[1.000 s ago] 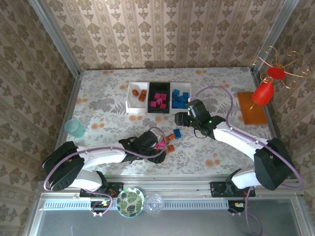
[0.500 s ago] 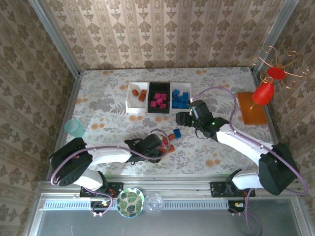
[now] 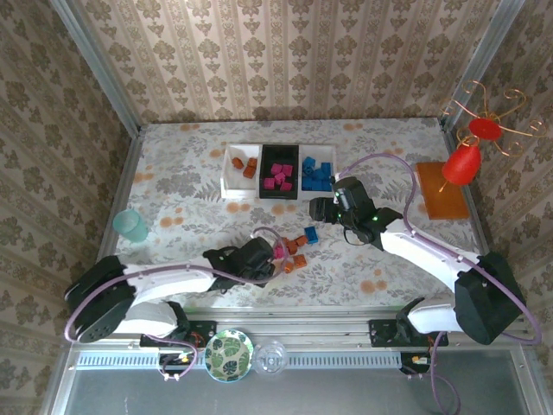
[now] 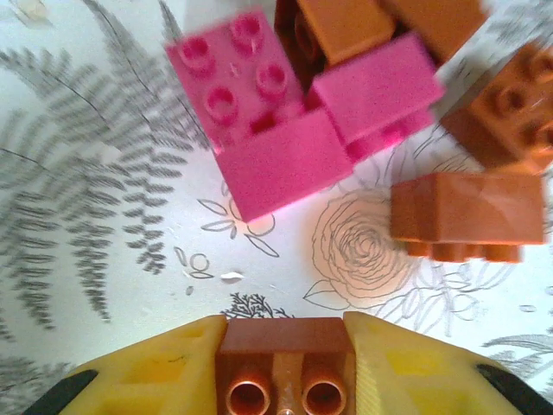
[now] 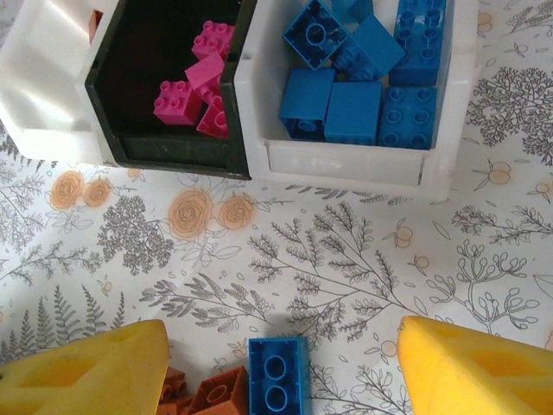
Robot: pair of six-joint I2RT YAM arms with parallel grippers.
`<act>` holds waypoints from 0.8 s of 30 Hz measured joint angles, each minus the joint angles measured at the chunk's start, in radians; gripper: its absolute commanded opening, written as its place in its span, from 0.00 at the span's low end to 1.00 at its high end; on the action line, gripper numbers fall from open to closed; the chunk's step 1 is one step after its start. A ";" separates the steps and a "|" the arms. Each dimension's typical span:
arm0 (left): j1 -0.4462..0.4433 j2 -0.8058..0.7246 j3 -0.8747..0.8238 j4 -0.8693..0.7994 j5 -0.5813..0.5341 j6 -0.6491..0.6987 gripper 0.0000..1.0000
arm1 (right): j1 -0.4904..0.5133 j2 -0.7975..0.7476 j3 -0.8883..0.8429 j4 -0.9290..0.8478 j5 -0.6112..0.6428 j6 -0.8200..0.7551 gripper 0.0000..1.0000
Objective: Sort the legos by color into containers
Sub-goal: Pick up the lego from the middle-left of the table, then place the lego in the container.
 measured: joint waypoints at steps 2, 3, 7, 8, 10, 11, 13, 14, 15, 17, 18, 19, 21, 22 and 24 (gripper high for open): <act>0.027 -0.077 0.004 -0.028 -0.003 0.003 0.37 | 0.000 0.000 0.000 0.004 0.000 0.001 0.72; 0.056 -0.116 0.009 -0.038 0.000 0.010 0.37 | 0.000 0.000 0.000 0.005 0.000 0.001 0.72; 0.225 -0.190 0.071 -0.072 0.033 0.047 0.36 | 0.000 -0.009 -0.018 0.013 0.000 0.002 0.72; 0.273 -0.191 0.097 -0.073 0.040 0.060 0.36 | 0.000 -0.011 -0.023 0.013 0.000 0.005 0.72; 0.358 -0.171 0.161 -0.070 0.056 0.087 0.36 | 0.000 -0.013 -0.029 0.015 0.000 0.008 0.72; 0.392 -0.151 0.195 -0.064 0.060 0.099 0.36 | 0.000 -0.014 -0.032 0.015 0.000 0.010 0.72; 0.459 -0.084 0.277 -0.037 0.075 0.123 0.36 | 0.000 -0.016 -0.039 0.015 0.000 0.016 0.72; 0.485 -0.046 0.312 -0.024 0.084 0.132 0.36 | 0.000 -0.018 -0.043 0.016 0.000 0.019 0.72; 0.515 0.005 0.356 -0.005 0.093 0.142 0.35 | 0.000 -0.022 -0.048 0.016 0.000 0.020 0.72; 0.563 0.111 0.438 0.016 0.105 0.157 0.35 | 0.000 -0.032 -0.058 0.014 0.000 0.023 0.72; 0.583 0.168 0.478 0.026 0.112 0.163 0.35 | 0.000 -0.040 -0.064 0.014 0.000 0.023 0.72; 0.600 0.222 0.514 0.034 0.116 0.170 0.35 | 0.000 -0.049 -0.069 0.012 0.000 0.023 0.72; 0.631 0.318 0.579 0.037 0.122 0.182 0.35 | 0.000 -0.068 -0.080 0.011 0.000 0.024 0.72; 0.641 0.358 0.608 0.035 0.123 0.187 0.35 | 0.000 -0.078 -0.084 0.010 0.000 0.024 0.72; 0.663 0.446 0.677 0.029 0.123 0.196 0.35 | 0.000 -0.096 -0.090 0.003 0.000 0.024 0.72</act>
